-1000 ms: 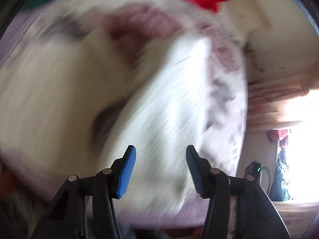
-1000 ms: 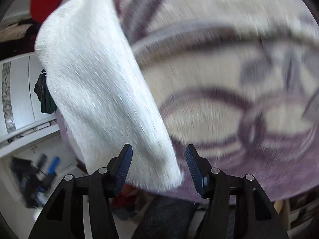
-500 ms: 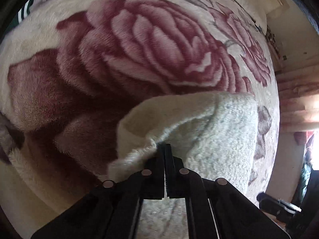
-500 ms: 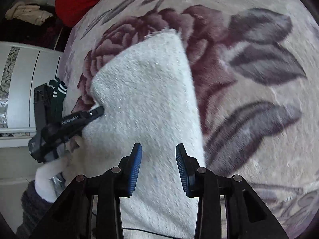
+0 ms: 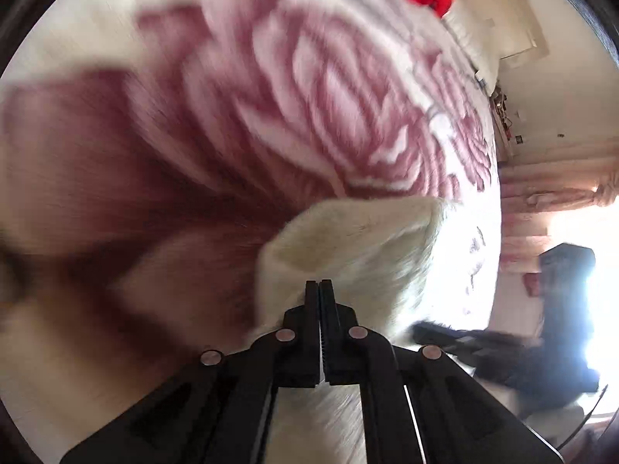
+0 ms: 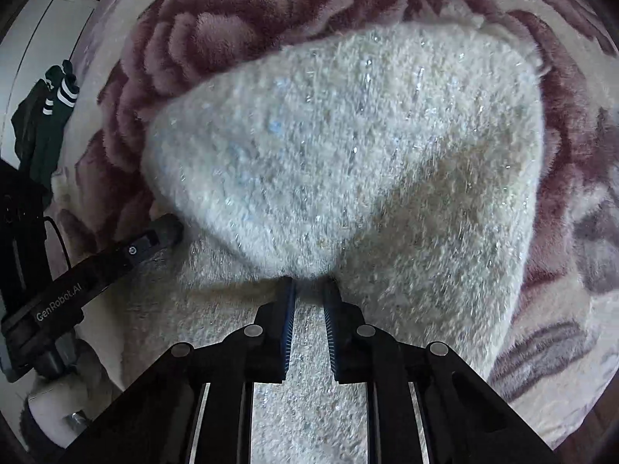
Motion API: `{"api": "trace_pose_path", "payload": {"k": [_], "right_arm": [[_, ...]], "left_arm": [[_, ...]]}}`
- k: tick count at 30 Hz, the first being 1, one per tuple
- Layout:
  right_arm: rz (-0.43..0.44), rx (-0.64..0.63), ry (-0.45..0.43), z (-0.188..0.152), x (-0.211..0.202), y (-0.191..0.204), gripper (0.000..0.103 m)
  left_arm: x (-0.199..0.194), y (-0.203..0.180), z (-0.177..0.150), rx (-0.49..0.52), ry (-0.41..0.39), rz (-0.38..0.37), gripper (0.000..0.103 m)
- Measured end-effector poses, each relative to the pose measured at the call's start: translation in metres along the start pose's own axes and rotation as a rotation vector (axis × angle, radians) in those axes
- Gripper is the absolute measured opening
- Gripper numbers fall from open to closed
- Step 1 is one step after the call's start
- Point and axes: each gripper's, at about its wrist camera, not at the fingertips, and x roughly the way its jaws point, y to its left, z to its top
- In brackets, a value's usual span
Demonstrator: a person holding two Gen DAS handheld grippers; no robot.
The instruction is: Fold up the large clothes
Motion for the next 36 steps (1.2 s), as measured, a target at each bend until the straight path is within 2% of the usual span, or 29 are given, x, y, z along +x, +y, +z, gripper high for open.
{"api": "trace_pose_path", "payload": {"k": [2, 4, 7, 8, 9, 10, 11, 13, 16, 19, 20, 22, 24, 27, 29, 31, 33, 36], "right_arm": [[0.062, -0.038, -0.034, -0.012, -0.035, 0.014, 0.017], [0.088, -0.102, -0.035, -0.022, -0.052, 0.035, 0.017], [0.071, -0.185, 0.061, -0.026, -0.03, 0.069, 0.017], [0.027, -0.206, 0.091, -0.026, -0.013, 0.078, 0.017], [-0.016, -0.234, 0.111, -0.024, 0.004, 0.086, 0.017], [-0.051, -0.249, 0.141, -0.021, 0.024, 0.091, 0.017], [-0.07, -0.228, 0.162, -0.019, 0.039, 0.09, 0.017], [-0.123, -0.239, 0.18, -0.014, 0.062, 0.099, 0.017], [-0.197, -0.231, 0.179, -0.01, 0.073, 0.111, 0.017], [-0.21, -0.221, 0.182, -0.01, 0.059, 0.115, 0.017], [-0.196, -0.212, 0.174, -0.01, 0.044, 0.116, 0.017], [-0.128, -0.188, 0.112, -0.009, 0.001, 0.112, 0.017], [-0.096, -0.142, -0.004, -0.004, -0.046, 0.098, 0.017], [-0.123, -0.065, -0.095, 0.021, -0.068, 0.076, 0.017], [-0.101, -0.018, -0.065, 0.045, -0.045, 0.057, 0.017], [-0.101, -0.013, -0.011, 0.071, -0.01, 0.052, 0.017], [-0.141, -0.046, 0.013, 0.08, 0.013, 0.049, 0.017], [-0.15, -0.083, -0.006, 0.073, -0.009, 0.061, 0.017]], "left_arm": [[-0.032, 0.008, -0.013, 0.019, -0.05, 0.08, 0.003], [-0.057, 0.032, -0.037, 0.033, -0.059, 0.225, 0.003], [-0.057, 0.082, -0.079, 0.001, -0.013, 0.427, 0.003], [-0.052, 0.096, -0.09, -0.021, 0.011, 0.46, 0.003], [-0.044, 0.116, -0.106, -0.061, 0.05, 0.471, 0.003], [-0.041, 0.128, -0.116, -0.089, 0.05, 0.433, 0.003], [-0.047, 0.134, -0.125, -0.095, -0.007, 0.384, 0.004], [-0.048, 0.136, -0.129, -0.091, -0.029, 0.365, 0.004], [-0.046, 0.14, -0.13, -0.091, -0.069, 0.331, 0.003], [-0.047, 0.151, -0.127, -0.128, -0.091, 0.269, 0.003], [-0.05, 0.157, -0.127, -0.164, -0.096, 0.233, 0.003], [-0.053, 0.16, -0.127, -0.16, -0.09, 0.22, 0.003], [-0.06, 0.155, -0.126, -0.134, -0.073, 0.247, 0.003], [-0.074, 0.134, -0.125, -0.05, -0.126, 0.41, 0.005], [-0.067, 0.128, -0.123, -0.001, -0.111, 0.51, 0.006], [-0.049, 0.135, -0.117, 0.011, -0.075, 0.535, 0.009], [-0.041, 0.135, -0.117, 0.042, -0.101, 0.569, 0.008], [-0.041, 0.13, -0.117, 0.056, -0.145, 0.625, 0.008]]}}
